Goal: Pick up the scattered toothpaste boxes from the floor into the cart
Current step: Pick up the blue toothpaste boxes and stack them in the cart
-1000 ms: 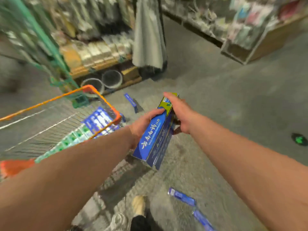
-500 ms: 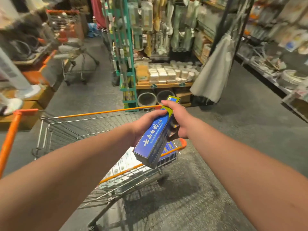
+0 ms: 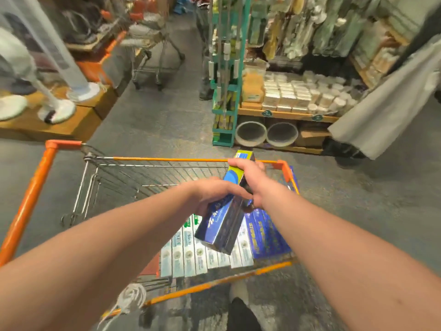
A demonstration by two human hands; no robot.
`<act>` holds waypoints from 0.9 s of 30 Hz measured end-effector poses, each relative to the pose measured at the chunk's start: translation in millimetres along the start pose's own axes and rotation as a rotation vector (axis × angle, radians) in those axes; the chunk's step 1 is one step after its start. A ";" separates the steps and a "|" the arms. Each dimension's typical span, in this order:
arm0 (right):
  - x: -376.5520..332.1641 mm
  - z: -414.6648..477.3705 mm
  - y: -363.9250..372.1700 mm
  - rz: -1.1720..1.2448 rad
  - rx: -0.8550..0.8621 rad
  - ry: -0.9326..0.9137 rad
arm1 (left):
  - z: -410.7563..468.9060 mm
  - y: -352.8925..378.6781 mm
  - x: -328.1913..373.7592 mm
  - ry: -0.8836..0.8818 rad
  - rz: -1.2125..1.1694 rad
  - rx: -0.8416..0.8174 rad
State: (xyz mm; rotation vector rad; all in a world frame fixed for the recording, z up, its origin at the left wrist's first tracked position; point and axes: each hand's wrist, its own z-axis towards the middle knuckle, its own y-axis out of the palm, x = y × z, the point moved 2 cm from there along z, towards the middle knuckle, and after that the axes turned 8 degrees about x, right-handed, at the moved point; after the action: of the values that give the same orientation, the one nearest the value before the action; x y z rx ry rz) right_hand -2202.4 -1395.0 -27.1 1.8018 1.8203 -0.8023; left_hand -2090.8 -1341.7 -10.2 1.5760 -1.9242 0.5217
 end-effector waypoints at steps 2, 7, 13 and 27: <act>-1.0 24.3 29.4 -0.054 -0.060 0.013 | 13.2 -20.9 -6.1 0.013 -0.101 0.142; 15.4 67.6 111.0 -0.189 -0.202 0.028 | 36.4 -80.9 -41.5 0.001 -0.239 0.435; 73.1 109.9 191.6 -0.235 -0.313 0.133 | 65.5 -150.2 -111.7 -0.087 -0.444 0.621; 220.4 223.5 239.6 -1.033 -0.132 -0.162 | 166.8 -198.1 -256.7 -0.380 -0.416 0.741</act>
State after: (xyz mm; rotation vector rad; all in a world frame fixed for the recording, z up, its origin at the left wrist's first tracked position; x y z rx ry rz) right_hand -1991.2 -1391.8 -360.7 0.5847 2.5764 -1.0728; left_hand -1898.9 -1301.0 -317.6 2.6320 -1.6502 0.8583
